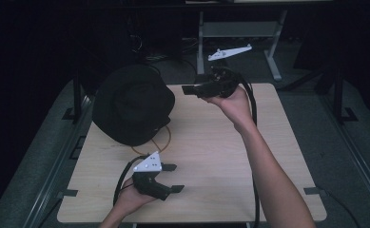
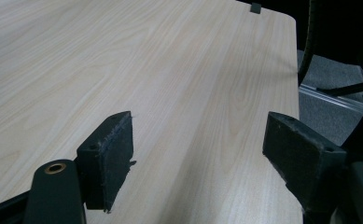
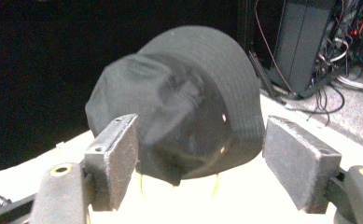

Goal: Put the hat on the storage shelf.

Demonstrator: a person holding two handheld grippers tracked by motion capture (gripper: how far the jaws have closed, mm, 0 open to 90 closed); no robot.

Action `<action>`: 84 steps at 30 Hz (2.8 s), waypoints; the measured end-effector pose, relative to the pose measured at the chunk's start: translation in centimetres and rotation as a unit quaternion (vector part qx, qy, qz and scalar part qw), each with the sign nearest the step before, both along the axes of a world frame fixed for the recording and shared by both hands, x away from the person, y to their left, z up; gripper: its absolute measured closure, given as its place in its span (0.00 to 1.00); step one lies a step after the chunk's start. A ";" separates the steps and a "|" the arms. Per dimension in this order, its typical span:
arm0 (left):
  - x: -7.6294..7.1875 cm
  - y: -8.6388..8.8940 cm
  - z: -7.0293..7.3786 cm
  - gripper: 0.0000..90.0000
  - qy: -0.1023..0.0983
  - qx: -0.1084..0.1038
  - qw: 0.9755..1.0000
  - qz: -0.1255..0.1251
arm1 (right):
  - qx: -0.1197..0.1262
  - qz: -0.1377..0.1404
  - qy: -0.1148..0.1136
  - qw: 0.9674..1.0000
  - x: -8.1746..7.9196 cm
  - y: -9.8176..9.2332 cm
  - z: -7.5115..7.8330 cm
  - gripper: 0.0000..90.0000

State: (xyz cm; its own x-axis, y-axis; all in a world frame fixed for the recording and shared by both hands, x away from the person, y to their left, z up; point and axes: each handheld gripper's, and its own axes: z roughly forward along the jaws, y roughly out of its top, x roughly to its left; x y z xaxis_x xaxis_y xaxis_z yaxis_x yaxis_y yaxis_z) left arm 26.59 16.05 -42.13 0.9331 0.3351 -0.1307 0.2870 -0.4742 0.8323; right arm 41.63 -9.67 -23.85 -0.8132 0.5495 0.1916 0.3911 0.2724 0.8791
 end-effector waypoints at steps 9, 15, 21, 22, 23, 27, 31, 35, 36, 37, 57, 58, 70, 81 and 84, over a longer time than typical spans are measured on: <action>0.0 0.0 0.0 0.26 -0.003 0.000 1.000 0.001 | 0.001 -0.013 0.006 1.000 -0.8 -2.0 -0.7 0.27; 0.0 0.0 -0.1 0.26 -0.003 0.001 1.000 0.001 | 0.000 -0.023 0.008 1.000 -1.5 -3.4 -1.1 0.26; 0.0 -0.2 -0.2 0.26 -0.004 0.001 1.000 0.000 | -0.001 -0.033 0.011 0.999 -2.1 -4.7 -1.5 0.24; 0.0 -0.2 -0.2 0.26 -0.003 0.001 1.000 0.000 | -0.001 -0.033 0.011 0.999 -2.2 -4.8 -1.6 0.24; 0.0 -0.2 -0.3 0.26 -0.003 0.000 1.000 0.001 | -0.002 -0.034 0.013 0.999 -2.3 -5.0 -1.7 0.24; 0.0 -0.1 -0.2 0.26 -0.002 0.002 1.000 0.001 | 0.002 -0.037 0.016 0.999 -2.7 -5.7 -2.1 0.23; 0.0 -0.1 -0.2 0.26 -0.002 0.003 1.000 0.002 | 0.004 -0.037 0.019 0.999 -3.2 -6.2 -2.6 0.22; 0.1 0.0 -0.3 0.26 -0.003 0.001 1.000 0.004 | 0.004 -0.040 0.025 0.999 -3.7 -6.8 -3.1 0.21; 0.1 0.0 -0.3 0.26 -0.004 0.001 1.000 0.004 | 0.004 -0.041 0.025 0.999 -3.9 -7.0 -3.2 0.21; 0.1 0.1 -0.2 0.26 -0.004 0.004 1.000 0.002 | 0.004 -0.042 0.025 0.999 -4.0 -7.1 -3.3 0.21; 0.2 0.0 -0.4 0.26 -0.004 0.008 1.000 0.004 | 0.008 -0.062 0.028 0.998 -7.3 -10.7 -6.1 0.21; 0.2 0.0 -0.4 0.26 -0.004 0.009 1.000 0.004 | 0.010 -0.063 0.029 0.998 -7.5 -11.0 -6.3 0.21; 0.2 0.1 -0.5 0.25 -0.003 0.010 1.000 0.007 | 0.016 -0.077 0.040 0.996 -9.2 -12.5 -8.2 0.19; 0.2 0.1 -0.7 0.25 -0.004 0.016 1.000 0.009 | 0.017 -0.086 0.051 0.995 -10.7 -13.7 -10.8 0.18; 0.2 0.2 -0.7 0.24 -0.003 0.017 1.000 0.011 | 0.018 -0.090 0.056 0.994 -11.1 -14.1 -11.5 0.18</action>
